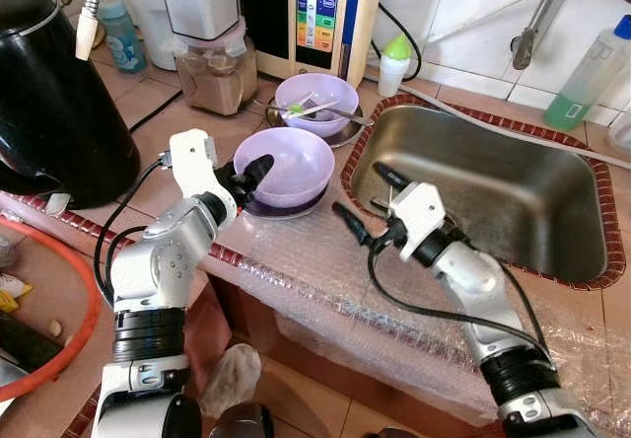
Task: Kitchen organization
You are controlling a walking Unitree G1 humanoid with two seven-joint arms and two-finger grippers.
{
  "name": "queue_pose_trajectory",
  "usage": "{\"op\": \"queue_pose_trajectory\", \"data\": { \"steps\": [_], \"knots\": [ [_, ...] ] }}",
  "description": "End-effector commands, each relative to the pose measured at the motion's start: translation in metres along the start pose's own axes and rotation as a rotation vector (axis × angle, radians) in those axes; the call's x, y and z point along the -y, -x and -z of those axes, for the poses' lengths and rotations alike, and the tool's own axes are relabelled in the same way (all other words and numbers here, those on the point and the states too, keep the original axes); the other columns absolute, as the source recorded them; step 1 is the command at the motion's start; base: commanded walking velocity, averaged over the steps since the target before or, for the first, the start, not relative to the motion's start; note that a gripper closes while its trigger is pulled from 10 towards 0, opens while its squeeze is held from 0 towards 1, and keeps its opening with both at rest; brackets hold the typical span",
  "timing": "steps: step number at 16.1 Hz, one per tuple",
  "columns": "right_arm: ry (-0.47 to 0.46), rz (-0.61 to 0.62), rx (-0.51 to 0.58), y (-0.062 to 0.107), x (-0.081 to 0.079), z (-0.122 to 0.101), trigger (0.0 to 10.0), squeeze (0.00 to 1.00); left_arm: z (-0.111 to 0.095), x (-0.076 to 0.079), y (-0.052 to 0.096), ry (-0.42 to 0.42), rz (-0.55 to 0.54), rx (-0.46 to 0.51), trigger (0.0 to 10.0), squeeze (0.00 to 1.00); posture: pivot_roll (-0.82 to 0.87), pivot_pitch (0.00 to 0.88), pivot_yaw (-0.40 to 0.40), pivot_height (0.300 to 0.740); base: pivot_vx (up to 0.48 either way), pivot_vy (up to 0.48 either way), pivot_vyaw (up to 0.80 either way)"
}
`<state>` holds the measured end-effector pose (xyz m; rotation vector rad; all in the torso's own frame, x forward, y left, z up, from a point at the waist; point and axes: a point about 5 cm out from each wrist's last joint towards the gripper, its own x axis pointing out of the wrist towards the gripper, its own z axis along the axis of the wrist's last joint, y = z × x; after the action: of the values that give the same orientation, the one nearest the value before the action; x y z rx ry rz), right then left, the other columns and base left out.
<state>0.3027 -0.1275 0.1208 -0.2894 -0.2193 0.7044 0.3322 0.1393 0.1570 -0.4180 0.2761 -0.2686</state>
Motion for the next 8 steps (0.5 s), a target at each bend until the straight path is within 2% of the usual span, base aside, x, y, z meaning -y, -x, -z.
{"op": "queue_pose_trajectory", "data": {
  "steps": [1, 3, 8],
  "knots": [
    [0.009, -0.018, -0.014, 0.0004, -0.0030, -0.0003, 10.0, 0.00, 0.0026, -0.0018, -0.0017, 0.043, -0.013, -0.018, 0.0, 0.00, 0.06, 0.025, 0.028, 0.740, 0.000, 0.000, 0.00],
    [0.022, -0.040, -0.023, -0.0004, -0.0062, 0.0008, 10.0, 0.00, 0.0042, -0.0023, -0.0027, 0.068, -0.017, -0.023, 0.0, 0.00, 0.06, 0.023, 0.028, 0.740, 0.000, 0.000, 0.00],
    [0.015, -0.057, -0.034, -0.0024, -0.0069, 0.0010, 10.0, 0.00, 0.0029, -0.0040, -0.0050, 0.051, -0.028, -0.018, 0.0, 0.00, 0.06, 0.009, 0.031, 0.740, 0.000, 0.000, 0.00]
  ]
}}
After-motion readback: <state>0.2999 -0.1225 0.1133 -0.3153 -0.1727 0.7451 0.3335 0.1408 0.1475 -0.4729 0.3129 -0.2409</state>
